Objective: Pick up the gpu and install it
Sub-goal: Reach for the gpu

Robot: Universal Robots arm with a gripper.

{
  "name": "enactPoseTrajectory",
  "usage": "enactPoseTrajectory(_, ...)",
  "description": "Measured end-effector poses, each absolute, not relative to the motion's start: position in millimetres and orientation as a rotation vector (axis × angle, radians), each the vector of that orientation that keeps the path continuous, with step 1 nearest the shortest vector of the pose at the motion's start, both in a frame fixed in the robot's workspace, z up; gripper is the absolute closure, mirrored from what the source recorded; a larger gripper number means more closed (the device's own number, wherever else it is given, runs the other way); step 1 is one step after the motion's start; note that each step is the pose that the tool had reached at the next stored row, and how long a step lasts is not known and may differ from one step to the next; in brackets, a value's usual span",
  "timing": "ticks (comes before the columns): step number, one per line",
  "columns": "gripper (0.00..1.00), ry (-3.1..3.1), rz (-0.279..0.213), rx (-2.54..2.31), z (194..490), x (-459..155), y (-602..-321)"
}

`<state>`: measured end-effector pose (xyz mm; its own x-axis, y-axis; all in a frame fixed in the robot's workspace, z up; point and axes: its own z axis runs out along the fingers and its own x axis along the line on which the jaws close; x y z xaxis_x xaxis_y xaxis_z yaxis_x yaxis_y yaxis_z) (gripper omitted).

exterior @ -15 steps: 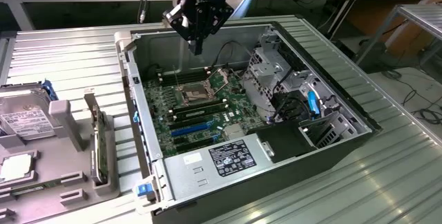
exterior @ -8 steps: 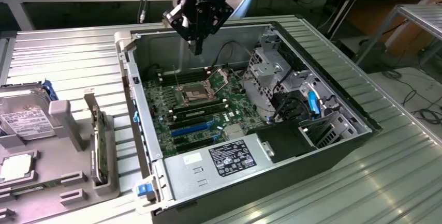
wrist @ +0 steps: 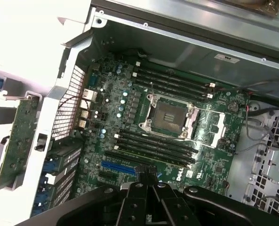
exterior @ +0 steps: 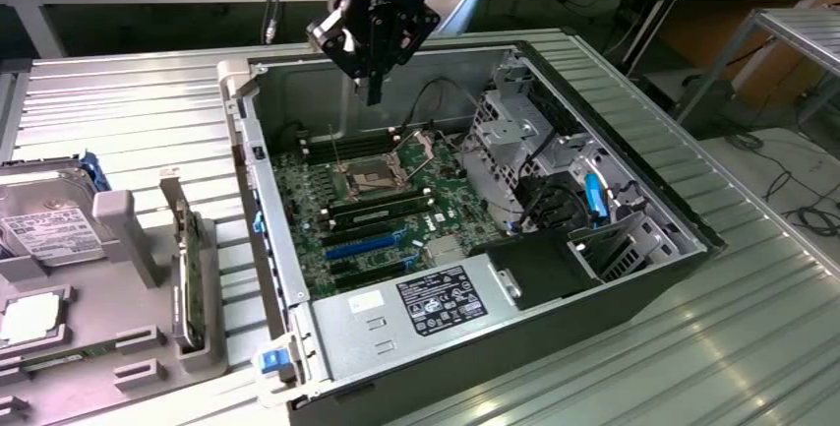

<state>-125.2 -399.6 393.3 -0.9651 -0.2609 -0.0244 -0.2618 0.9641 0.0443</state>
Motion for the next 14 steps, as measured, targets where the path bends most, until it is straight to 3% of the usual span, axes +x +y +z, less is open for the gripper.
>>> enactPoseTrajectory(14,0.89,3.102,0.073,-0.348,393,-153,-400)
